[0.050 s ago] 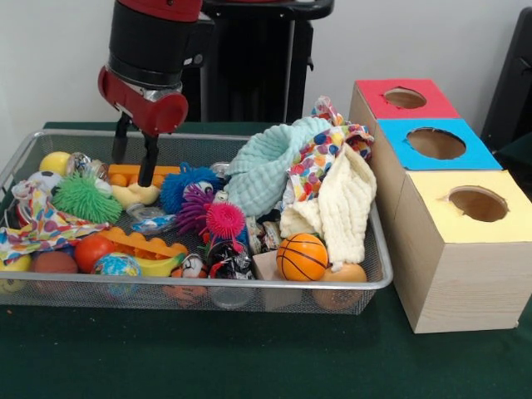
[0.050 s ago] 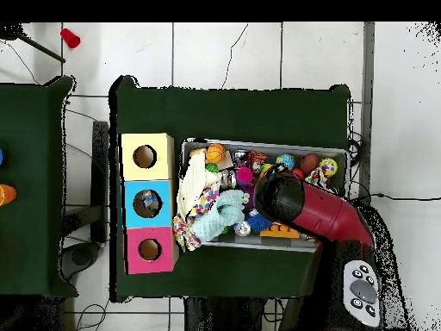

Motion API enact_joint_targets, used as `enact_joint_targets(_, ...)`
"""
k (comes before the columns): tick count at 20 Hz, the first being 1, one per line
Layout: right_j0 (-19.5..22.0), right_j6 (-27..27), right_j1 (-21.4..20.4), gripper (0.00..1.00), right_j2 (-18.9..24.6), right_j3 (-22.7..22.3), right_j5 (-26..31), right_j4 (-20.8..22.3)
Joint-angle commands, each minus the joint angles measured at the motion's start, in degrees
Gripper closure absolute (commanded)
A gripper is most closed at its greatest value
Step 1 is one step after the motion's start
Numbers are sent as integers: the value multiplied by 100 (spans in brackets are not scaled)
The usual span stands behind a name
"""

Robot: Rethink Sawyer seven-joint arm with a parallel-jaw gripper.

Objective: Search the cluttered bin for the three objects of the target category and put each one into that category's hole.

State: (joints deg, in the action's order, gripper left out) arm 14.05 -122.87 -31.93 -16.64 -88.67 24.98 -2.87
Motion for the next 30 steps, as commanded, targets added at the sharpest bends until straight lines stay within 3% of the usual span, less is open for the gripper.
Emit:
enact_joint_targets(1, -481, -1590, 633, 0, -548, 869, 1970, -336)
enact_joint_targets(4, -642, -2017, 803, 0, -658, 703, 2055, -559)
enact_joint_targets(9, -847, -2339, 1059, 0, -674, 325, 1509, -903)
enact_joint_targets(19, -1294, -2769, 1636, 0, -943, 479, 1341, -1247)
enact_joint_targets(30, -1219, -2802, 1948, 0, -912, 561, 1105, -1306)
